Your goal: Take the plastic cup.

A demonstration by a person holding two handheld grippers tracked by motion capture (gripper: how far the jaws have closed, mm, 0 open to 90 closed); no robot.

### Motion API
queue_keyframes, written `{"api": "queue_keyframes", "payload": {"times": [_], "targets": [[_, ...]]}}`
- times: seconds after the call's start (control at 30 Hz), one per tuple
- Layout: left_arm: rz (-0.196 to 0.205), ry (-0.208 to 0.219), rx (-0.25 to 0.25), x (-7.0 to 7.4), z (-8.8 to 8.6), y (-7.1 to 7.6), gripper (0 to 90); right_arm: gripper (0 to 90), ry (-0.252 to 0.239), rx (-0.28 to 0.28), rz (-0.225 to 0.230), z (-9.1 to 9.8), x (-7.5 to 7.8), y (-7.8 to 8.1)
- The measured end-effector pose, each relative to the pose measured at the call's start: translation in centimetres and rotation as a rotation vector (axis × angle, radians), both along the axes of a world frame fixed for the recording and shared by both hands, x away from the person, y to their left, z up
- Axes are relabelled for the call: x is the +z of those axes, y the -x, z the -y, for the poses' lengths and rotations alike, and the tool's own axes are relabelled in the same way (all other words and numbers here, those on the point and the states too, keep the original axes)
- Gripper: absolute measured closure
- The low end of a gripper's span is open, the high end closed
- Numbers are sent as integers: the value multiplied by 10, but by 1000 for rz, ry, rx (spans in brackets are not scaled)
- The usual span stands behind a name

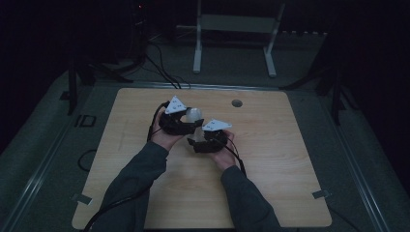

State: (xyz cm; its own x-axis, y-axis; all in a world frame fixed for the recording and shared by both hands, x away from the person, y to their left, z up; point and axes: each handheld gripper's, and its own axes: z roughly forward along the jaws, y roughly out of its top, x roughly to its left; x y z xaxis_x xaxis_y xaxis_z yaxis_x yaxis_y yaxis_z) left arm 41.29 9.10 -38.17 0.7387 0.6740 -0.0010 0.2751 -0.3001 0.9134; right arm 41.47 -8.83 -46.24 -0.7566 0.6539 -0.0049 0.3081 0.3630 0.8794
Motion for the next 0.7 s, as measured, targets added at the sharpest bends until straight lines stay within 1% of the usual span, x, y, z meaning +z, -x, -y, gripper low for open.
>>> {"api": "queue_keyframes", "payload": {"times": [0.13,0.3,0.5,0.7], "targets": [[-2,8,11,-3,-1,1,336,207,-2,-1,0,0,0,0],[2,15,18,-4,-2,1,369,208,-4,-2,-2,0,0,0],[9,19,23,-3,-3,2,374,208,-5,-3,-2,0,0,0],[18,44,16,4,-5,3,380,208,-4,-2,0,0,0,0]]}}
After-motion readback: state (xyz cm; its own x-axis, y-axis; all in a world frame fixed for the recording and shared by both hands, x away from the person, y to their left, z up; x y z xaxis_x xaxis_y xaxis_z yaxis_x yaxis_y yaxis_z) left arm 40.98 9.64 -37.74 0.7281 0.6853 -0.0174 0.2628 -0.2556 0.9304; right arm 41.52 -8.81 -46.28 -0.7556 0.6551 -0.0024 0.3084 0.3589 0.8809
